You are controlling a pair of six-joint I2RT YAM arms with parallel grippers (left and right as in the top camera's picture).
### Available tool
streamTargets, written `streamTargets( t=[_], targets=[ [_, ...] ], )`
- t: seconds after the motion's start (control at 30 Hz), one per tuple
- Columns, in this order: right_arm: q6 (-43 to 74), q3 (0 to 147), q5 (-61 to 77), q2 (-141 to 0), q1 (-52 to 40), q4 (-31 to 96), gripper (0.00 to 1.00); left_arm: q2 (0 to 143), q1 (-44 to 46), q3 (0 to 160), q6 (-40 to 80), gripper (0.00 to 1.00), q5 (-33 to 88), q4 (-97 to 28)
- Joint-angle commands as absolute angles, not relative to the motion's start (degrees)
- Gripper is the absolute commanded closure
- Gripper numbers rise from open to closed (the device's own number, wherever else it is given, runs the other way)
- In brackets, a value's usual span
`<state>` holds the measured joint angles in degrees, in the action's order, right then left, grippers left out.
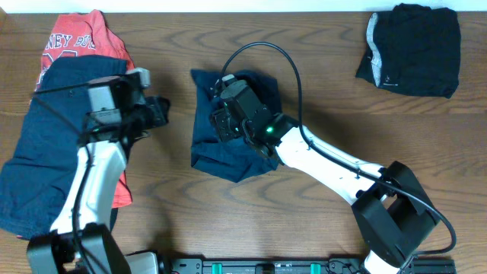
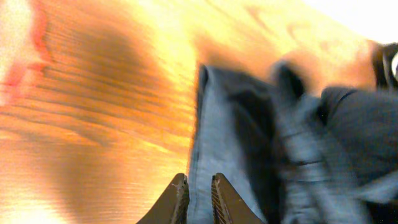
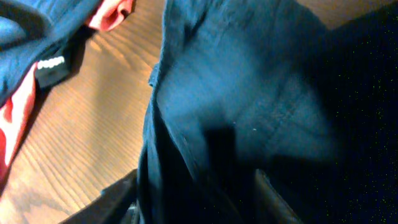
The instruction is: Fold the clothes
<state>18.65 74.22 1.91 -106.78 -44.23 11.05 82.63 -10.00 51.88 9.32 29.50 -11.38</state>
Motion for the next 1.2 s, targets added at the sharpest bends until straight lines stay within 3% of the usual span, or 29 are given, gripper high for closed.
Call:
streamTargets(
  t=[0.0, 0.63, 0.9, 1.17],
  targets=[
    [17.06, 75.42, 4.19, -107.55, -43.94, 10.35, 0.39, 79.33, -13.41, 51.57, 12.01, 0.83, 28.88, -11.49],
    [12.12, 80.95, 5.80, -96.77, -42.48, 20.32, 0.41, 78.35, -16.34, 51.55, 11.27, 0.83, 28.84, -13.26],
    [11.79, 80.86, 4.99, -104.71, -42.37, 22.00, 0.46, 78.35, -16.34, 51.55, 10.79, 0.83, 28.82, -12.88],
    [17.65, 80.88, 22.68, -114.21, -44.77, 19.38, 0.51, 78.37, -16.32, 51.55, 9.93, 0.83, 26.39, -13.98]
  ],
)
